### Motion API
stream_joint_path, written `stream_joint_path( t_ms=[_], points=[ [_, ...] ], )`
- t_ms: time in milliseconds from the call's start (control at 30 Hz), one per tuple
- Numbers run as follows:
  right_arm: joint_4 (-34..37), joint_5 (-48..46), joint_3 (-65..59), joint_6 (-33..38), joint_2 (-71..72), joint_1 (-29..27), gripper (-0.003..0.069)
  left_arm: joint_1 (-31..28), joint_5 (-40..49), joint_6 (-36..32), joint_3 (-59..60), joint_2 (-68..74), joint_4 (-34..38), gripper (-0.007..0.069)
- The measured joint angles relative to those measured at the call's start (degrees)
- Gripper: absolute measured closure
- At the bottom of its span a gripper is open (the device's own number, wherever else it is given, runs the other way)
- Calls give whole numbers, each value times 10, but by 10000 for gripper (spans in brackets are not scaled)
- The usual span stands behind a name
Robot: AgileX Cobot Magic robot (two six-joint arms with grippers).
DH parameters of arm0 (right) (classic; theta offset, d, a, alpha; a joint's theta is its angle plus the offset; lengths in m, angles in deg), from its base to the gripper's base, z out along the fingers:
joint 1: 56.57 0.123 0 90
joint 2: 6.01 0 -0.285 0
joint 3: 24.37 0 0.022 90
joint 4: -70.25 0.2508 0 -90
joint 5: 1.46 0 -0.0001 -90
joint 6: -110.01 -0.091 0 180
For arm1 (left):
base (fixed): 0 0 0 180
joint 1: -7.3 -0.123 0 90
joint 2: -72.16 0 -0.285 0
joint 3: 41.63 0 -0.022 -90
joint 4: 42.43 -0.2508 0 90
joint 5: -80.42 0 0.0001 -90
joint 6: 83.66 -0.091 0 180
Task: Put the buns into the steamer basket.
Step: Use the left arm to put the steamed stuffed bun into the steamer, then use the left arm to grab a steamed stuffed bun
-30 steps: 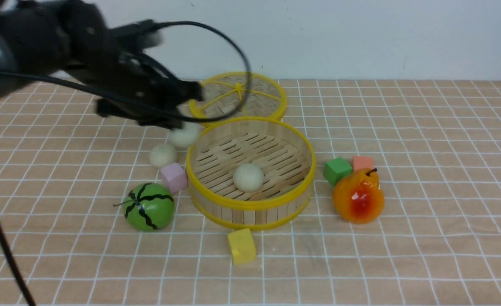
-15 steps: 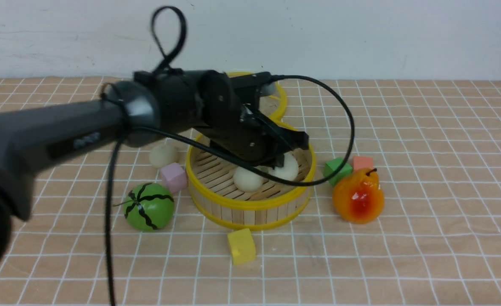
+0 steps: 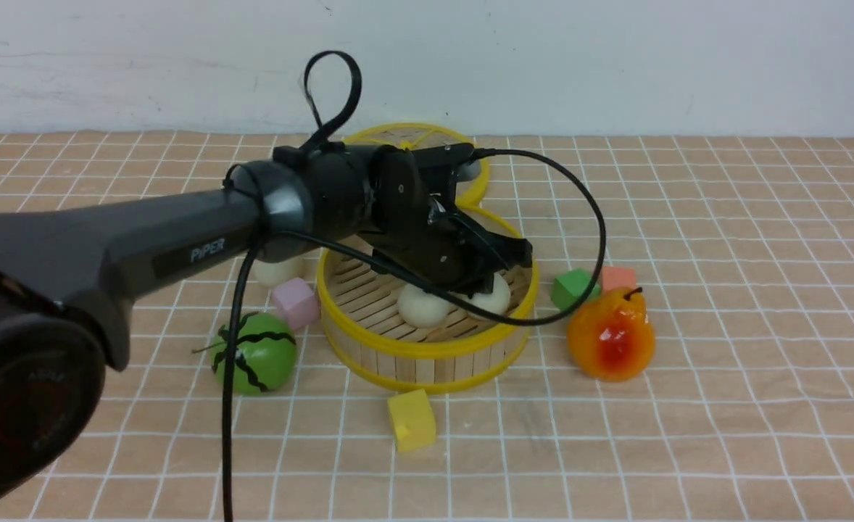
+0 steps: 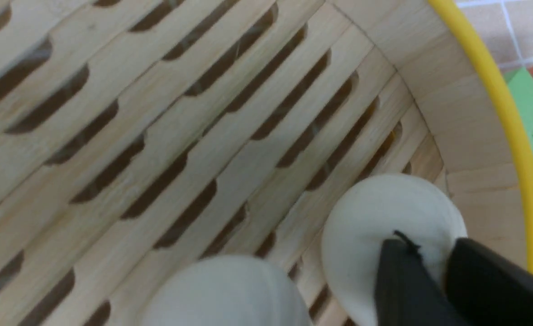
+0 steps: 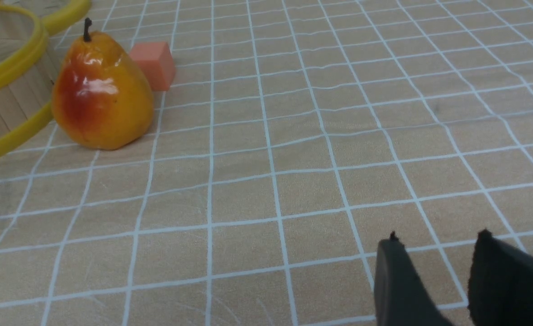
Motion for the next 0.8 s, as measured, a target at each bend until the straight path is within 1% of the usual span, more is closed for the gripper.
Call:
stream_joint_path(
  t_ms=[67,133,167,200,233,300,367,400,433,500,533,567,633,733,767,800],
  points=[
    [0,0,0,0,0,0,418,0,10,0,0,-10,-4,358],
    [0,0,0,0,0,0,418,0,17,0,0,-22,-14,293],
    [0,0,0,0,0,0,418,0,21,0,0,-31,-25,259],
    [0,0,0,0,0,0,418,0,30,0,0,-48,-50,221],
    [0,0,0,0,0,0,418,0,31,0,0,-51,-54,212],
    [0,0,0,0,0,0,418,-3,48,10,0,-80,-103,185],
    [0,0,0,0,0,0,418,-14,62,34,0,-100,-145,180],
    [0,0,0,0,0,0,418,-29,72,54,0,-110,-161,181],
    [0,0,0,0,0,0,418,-32,74,58,0,-110,-168,180],
    [0,0,0,0,0,0,418,-81,92,99,-2,-118,-207,197],
    [0,0,0,0,0,0,418,-85,93,102,-2,-117,-207,197],
    [0,0,0,0,0,0,418,-121,100,123,-2,-111,-216,216],
    [0,0,0,0,0,0,418,-153,102,138,-2,-99,-218,238],
    [0,0,0,0,0,0,418,-183,96,147,-2,-75,-206,279],
    [0,0,0,0,0,0,418,-186,95,147,-2,-73,-205,281],
    [0,0,0,0,0,0,418,-192,90,148,-2,-59,-195,301]
  ],
)
